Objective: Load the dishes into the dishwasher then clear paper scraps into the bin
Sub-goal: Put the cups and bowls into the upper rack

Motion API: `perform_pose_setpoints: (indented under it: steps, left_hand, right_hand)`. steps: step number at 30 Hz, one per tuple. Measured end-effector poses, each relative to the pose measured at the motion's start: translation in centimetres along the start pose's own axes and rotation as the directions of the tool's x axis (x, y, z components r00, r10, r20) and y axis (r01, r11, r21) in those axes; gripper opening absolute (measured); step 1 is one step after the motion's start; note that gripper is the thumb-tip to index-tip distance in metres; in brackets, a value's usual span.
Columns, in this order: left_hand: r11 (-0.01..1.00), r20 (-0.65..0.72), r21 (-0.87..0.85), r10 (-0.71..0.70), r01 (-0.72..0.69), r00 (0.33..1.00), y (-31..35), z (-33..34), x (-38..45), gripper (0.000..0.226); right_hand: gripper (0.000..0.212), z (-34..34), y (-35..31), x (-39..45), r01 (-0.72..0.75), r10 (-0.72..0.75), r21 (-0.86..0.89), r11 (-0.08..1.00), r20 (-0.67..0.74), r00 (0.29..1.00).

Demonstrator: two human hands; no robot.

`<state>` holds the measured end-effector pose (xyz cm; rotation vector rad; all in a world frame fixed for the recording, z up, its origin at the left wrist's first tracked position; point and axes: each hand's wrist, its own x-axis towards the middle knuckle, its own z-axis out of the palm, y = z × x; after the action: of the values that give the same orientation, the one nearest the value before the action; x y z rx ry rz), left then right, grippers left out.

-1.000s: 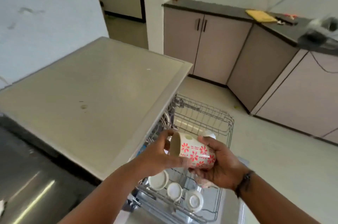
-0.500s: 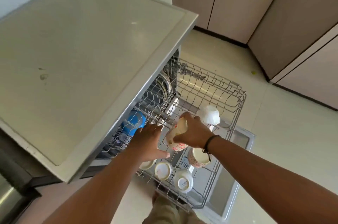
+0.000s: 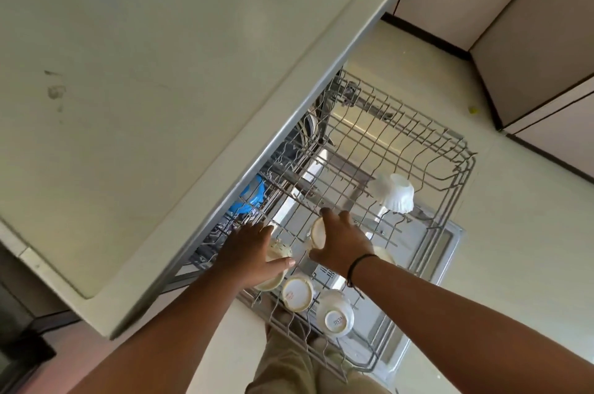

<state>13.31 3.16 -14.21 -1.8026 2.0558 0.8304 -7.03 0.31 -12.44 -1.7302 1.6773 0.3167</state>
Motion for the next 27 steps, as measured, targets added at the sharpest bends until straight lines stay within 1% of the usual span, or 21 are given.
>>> perform_pose_setpoints:
  steps: [7,11,14,17,20,21,23,25,27]
  left_hand:
    - [0.995,0.004,-0.102,-0.018,0.018,1.000,-1.1,0.2,-0.7,0.093]
    - [0.991,-0.014,-0.130,-0.031,0.029,0.999,-1.6,0.1,-0.8,0.091]
    - [0.991,-0.025,-0.131,-0.040,0.036,0.999,-1.5,0.0,-1.2,0.089]
    - [0.988,-0.041,-0.147,-0.051,0.045,0.998,-1.2,-0.1,-1.8,0.088]
    - [0.985,-0.064,-0.169,-0.040,0.028,0.997,-0.8,-0.2,-2.4,0.085]
    - [0.986,-0.071,-0.164,-0.035,0.023,0.997,-0.6,-0.2,-2.6,0.085]
    - [0.987,-0.073,-0.156,-0.044,0.032,0.996,-0.4,-0.1,-2.7,0.085]
    - [0.987,-0.067,-0.154,-0.061,0.050,0.996,-0.1,0.0,-2.7,0.087]
    - [0.986,-0.060,-0.154,-0.066,0.056,0.996,0.2,0.1,-2.6,0.088]
  right_hand:
    - [0.084,0.4,1.0,1.6,-0.123,0.123,0.003,0.992,0.036,0.992]
    - [0.086,-0.1,1.2,2.4,-0.167,0.154,0.123,0.978,0.108,0.982]
    - [0.086,-0.5,0.9,2.4,-0.163,0.144,0.154,0.975,0.127,0.981]
    - [0.083,-1.5,0.2,1.4,-0.147,0.139,0.152,0.977,0.060,0.988]
    - [0.082,-3.4,-0.4,-0.3,-0.088,0.108,0.189,0.978,-0.099,0.989]
    - [0.081,-4.1,-0.6,-0.9,-0.057,0.084,0.174,0.983,-0.152,0.985]
    - [0.079,-5.1,-0.8,-1.5,0.004,0.017,0.085,0.996,-0.239,0.971]
    - [0.080,-5.3,-0.7,-1.4,0.047,-0.051,-0.020,0.999,-0.258,0.965]
    - [0.082,-4.6,-0.6,-1.0,0.060,-0.074,-0.072,0.996,-0.200,0.977]
